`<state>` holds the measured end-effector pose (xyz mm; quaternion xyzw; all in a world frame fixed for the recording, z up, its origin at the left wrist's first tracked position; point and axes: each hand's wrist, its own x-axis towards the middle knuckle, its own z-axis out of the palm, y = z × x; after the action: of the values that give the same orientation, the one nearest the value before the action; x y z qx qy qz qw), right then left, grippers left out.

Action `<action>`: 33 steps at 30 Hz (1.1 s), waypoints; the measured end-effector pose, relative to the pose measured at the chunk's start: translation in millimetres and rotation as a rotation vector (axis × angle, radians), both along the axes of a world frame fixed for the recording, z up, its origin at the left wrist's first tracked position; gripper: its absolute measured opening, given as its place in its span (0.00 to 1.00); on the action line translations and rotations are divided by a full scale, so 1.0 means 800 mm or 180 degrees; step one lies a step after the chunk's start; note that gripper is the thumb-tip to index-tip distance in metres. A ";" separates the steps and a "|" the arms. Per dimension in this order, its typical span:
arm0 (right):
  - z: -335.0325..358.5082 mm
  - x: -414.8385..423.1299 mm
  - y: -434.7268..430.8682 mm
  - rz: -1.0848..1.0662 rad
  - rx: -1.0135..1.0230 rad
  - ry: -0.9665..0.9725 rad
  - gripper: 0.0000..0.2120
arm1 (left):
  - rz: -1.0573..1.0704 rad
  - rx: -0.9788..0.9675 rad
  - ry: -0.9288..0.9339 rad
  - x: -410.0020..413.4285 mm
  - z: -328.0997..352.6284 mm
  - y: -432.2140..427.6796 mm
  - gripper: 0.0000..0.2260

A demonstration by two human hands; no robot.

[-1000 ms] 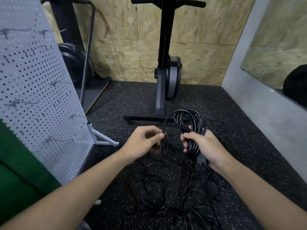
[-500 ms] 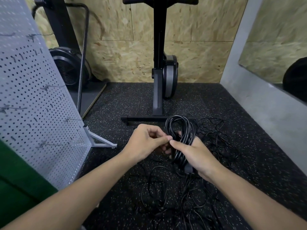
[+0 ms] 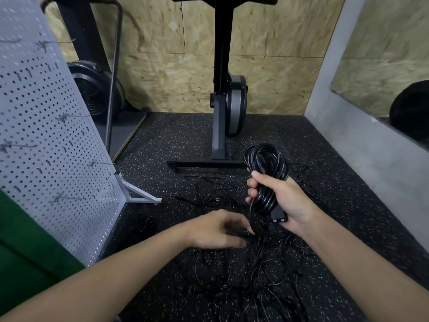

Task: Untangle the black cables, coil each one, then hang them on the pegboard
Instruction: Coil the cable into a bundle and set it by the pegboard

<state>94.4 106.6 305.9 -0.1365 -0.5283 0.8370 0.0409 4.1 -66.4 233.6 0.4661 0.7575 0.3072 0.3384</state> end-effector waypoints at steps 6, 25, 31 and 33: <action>0.007 0.004 0.009 0.0028 -0.0249 0.0117 0.10 | -0.0208 -0.0138 0.0287 0.006 -0.010 0.008 0.06; -0.012 0.004 0.029 0.1234 0.2994 -0.0938 0.31 | 0.0514 0.1489 0.1623 -0.016 0.076 -0.007 0.12; -0.004 0.009 0.004 0.2261 0.3627 -0.0875 0.35 | 0.0601 0.1606 0.1285 -0.014 0.078 -0.009 0.13; -0.014 0.007 0.002 0.2230 0.3854 -0.1119 0.43 | 0.0639 0.1645 0.1232 -0.013 0.079 -0.008 0.14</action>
<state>100.0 108.4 294.8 -0.0451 -0.9111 0.3269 -0.2470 -6.0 -72.8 296.9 0.5092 0.7470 0.4266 0.0271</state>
